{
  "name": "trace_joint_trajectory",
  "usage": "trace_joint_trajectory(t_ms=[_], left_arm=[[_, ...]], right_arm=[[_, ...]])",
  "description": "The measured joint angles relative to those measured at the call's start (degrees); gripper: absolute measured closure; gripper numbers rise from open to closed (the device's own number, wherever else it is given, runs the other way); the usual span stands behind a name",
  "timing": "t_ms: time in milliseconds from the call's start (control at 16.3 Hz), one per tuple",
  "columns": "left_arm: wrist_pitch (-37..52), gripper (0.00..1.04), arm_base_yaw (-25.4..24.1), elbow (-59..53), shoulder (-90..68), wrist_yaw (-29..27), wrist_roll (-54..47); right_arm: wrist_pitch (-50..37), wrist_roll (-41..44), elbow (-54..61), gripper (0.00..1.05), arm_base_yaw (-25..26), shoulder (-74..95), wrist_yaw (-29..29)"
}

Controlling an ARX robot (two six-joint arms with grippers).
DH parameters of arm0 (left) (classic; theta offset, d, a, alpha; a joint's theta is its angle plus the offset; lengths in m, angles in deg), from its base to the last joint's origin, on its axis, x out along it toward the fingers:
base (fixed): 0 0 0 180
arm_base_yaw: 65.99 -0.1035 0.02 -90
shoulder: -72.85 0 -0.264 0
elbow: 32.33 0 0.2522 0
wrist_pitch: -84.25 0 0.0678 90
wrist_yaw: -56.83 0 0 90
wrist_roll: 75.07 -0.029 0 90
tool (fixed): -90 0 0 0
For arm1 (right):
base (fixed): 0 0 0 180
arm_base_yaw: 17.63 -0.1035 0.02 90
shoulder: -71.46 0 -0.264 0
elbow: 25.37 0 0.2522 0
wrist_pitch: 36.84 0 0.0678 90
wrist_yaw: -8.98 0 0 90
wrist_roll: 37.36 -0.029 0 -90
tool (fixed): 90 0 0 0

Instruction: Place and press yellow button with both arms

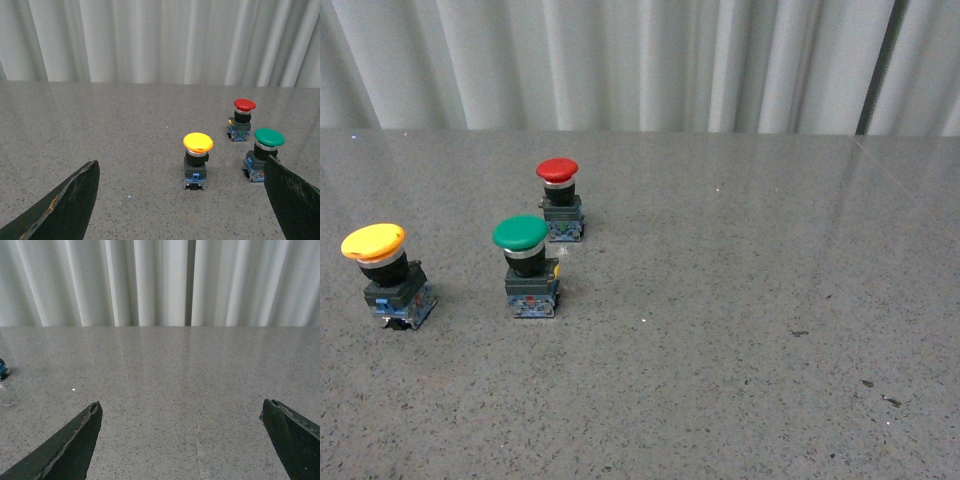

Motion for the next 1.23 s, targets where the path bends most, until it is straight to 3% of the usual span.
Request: trace_joint_trajectory(t_ms=[1227], left_arm=[[0.0,0.07,0.0,0.0,0.0,0.0,0.0]], right_arm=[[0.0,0.0,0.0,0.06,0.0,0.0,0.0]])
